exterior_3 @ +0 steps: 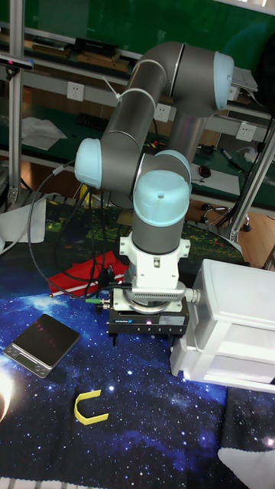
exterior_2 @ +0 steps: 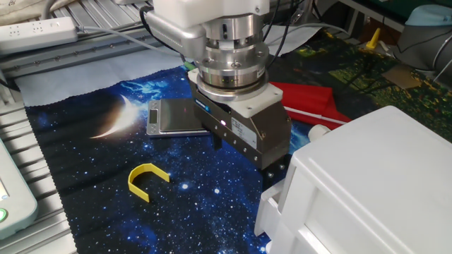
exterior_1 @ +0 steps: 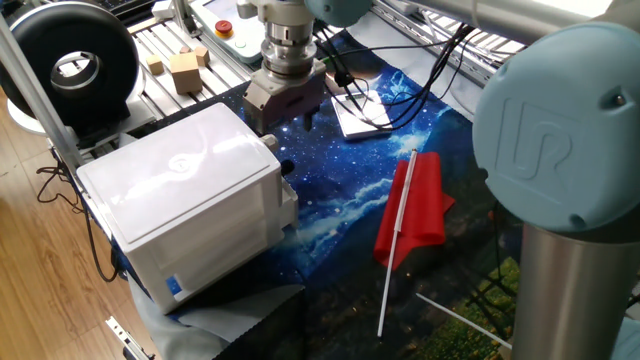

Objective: Use the gripper to push and close the drawer

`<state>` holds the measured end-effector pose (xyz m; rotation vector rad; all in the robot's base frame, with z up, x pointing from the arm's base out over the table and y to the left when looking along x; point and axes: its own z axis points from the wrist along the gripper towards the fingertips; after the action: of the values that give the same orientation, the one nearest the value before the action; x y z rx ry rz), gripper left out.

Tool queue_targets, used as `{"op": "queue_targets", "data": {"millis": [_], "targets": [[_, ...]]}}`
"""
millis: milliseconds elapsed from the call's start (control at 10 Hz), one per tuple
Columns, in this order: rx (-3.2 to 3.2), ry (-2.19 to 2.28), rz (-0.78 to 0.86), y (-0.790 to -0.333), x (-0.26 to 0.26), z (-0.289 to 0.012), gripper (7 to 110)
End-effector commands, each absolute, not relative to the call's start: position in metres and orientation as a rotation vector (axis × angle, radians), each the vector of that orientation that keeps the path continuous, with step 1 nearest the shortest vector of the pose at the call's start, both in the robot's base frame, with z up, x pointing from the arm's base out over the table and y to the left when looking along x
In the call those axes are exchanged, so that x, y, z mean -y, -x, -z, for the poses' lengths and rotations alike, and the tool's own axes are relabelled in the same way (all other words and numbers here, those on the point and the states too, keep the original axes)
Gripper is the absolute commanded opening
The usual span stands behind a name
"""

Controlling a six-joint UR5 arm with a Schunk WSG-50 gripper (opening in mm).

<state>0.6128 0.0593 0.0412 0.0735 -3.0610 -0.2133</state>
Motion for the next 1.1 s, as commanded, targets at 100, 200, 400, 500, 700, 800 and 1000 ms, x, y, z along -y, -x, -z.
{"op": "queue_targets", "data": {"millis": [100, 200, 400, 500, 700, 800, 1000], "targets": [[3.046, -0.05, 0.317, -0.609, -0.075, -0.045, 109], [3.044, -0.044, 0.331, -0.609, -0.077, -0.045, 109], [3.04, -0.036, 0.361, -0.609, -0.081, -0.046, 109], [3.037, -0.028, 0.386, -0.609, -0.085, -0.047, 109], [3.033, -0.022, 0.416, -0.609, -0.089, -0.048, 109], [3.031, -0.02, 0.43, -0.609, -0.091, -0.048, 109], [3.022, -0.01, 0.478, -0.609, -0.098, -0.051, 109]]}}
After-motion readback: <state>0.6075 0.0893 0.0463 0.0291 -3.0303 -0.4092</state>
